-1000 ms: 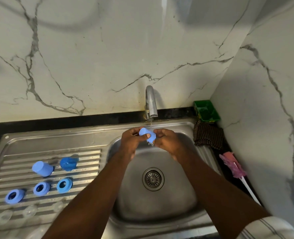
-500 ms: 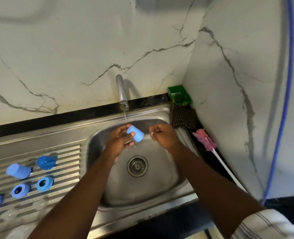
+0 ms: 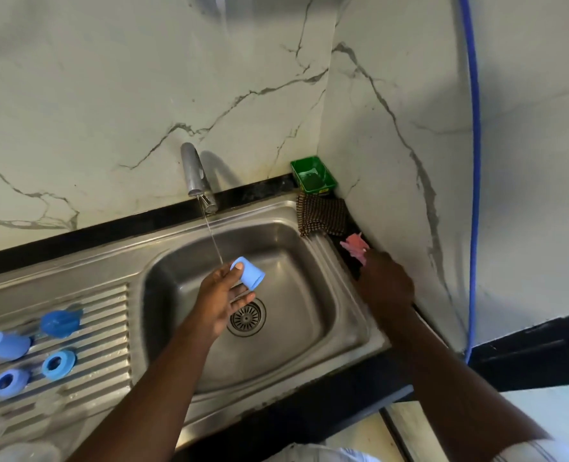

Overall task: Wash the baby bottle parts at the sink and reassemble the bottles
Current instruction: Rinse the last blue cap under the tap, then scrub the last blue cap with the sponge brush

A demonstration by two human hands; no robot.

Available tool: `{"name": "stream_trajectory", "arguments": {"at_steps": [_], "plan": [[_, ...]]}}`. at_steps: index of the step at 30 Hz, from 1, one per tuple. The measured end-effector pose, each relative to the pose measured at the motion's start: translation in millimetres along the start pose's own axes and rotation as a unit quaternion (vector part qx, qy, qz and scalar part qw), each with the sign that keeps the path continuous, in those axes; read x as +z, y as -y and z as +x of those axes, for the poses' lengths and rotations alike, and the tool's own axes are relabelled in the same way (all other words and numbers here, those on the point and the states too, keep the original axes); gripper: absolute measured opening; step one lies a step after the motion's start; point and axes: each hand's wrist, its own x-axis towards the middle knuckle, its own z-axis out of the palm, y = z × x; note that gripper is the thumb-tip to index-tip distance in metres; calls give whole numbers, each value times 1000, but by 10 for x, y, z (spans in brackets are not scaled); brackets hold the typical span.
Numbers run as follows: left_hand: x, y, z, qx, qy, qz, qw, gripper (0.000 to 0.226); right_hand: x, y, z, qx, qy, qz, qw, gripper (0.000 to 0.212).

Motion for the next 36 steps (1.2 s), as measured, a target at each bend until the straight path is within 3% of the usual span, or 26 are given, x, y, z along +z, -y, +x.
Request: {"name": "stream_trajectory", "arguments": {"at_steps": [3, 8, 11, 13, 17, 20, 24, 29, 32, 36], "plan": [[24, 23, -46, 1, 7, -35, 999, 3, 15, -324, -80, 57, 22, -53, 997, 18], [23, 48, -102, -2, 6, -77, 997, 25, 52, -504, -93, 43, 72, -95, 992, 15], [16, 46, -158, 16, 2, -64, 998, 34, 26, -451, -120, 27, 38, -77, 996, 10], [1, 27, -196, 85, -7, 14, 996, 31, -8, -370, -127, 4, -7, -53, 999, 9], [-79, -88, -239, 259, -45, 250, 932, 44, -158, 31, -180, -31, 25, 165, 985, 16], [-131, -199, -314, 322, -81, 292, 897, 47, -272, 487, -328, -85, 29, 282, 955, 11], [-242, -340, -375, 371, -121, 322, 863, 46, -391, 1020, -618, -161, 41, 361, 917, 21], [-348, -486, -508, 443, -126, 361, 811, 40, -314, 1304, -748, -198, 83, 384, 898, 17], [-442, -499, -539, 453, -139, 359, 804, 47, -295, 1390, -720, -208, 39, 356, 910, 18], [-570, -534, -602, 469, -157, 354, 794, 42, -221, 1557, -797, -245, 42, 353, 902, 25]]}}
